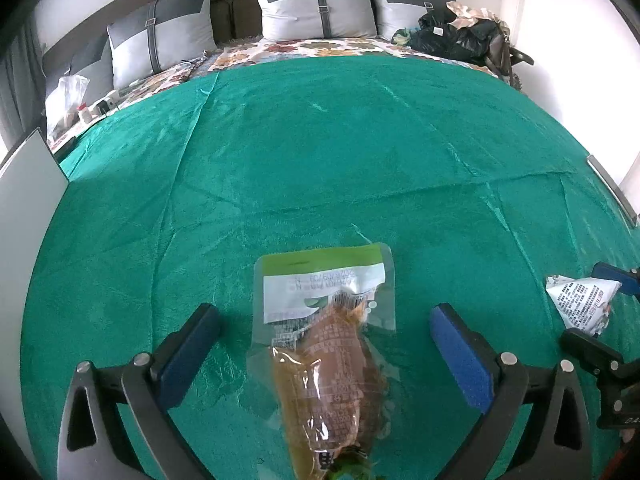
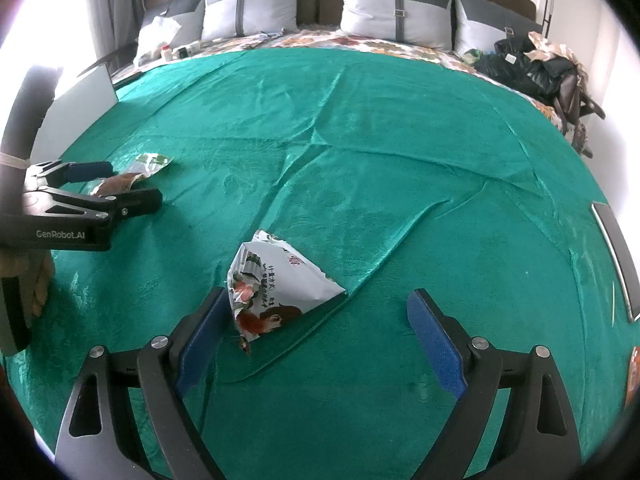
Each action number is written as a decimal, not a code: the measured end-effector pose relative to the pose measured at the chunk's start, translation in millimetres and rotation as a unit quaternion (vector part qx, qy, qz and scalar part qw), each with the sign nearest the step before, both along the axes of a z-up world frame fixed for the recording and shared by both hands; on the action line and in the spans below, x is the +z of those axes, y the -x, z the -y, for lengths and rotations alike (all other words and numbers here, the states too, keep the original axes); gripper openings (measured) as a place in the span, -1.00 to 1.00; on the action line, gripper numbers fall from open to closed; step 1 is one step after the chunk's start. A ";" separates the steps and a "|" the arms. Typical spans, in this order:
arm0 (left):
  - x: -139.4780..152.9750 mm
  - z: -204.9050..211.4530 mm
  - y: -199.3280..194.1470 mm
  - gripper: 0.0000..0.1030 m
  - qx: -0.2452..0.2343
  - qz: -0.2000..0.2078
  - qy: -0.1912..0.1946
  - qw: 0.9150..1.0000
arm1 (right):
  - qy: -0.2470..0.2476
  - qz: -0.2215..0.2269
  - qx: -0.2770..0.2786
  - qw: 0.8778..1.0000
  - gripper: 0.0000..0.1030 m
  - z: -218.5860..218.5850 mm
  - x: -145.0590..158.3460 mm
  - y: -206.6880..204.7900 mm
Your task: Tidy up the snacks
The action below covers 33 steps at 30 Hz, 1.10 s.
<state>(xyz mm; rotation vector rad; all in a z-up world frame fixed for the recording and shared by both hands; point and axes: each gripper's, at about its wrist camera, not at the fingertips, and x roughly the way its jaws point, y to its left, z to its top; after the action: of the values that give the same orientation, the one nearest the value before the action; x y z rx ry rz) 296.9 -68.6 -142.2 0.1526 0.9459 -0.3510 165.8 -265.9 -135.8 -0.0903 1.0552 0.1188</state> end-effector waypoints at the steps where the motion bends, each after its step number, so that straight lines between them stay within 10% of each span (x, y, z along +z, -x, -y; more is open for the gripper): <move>1: -0.1 0.1 0.0 1.00 0.000 0.000 0.000 1.000 | 0.000 0.000 0.000 1.000 0.77 0.8 0.1 0.3; 33: -4.4 -1.3 -2.1 1.00 0.021 0.000 0.001 1.000 | 0.000 0.000 0.000 1.000 0.78 0.0 -0.1 -0.9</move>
<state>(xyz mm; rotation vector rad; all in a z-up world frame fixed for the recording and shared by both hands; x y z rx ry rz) 299.0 -67.2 -146.6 0.1311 0.9468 -0.3119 166.7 -265.9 -135.9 -0.0914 1.0549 0.1193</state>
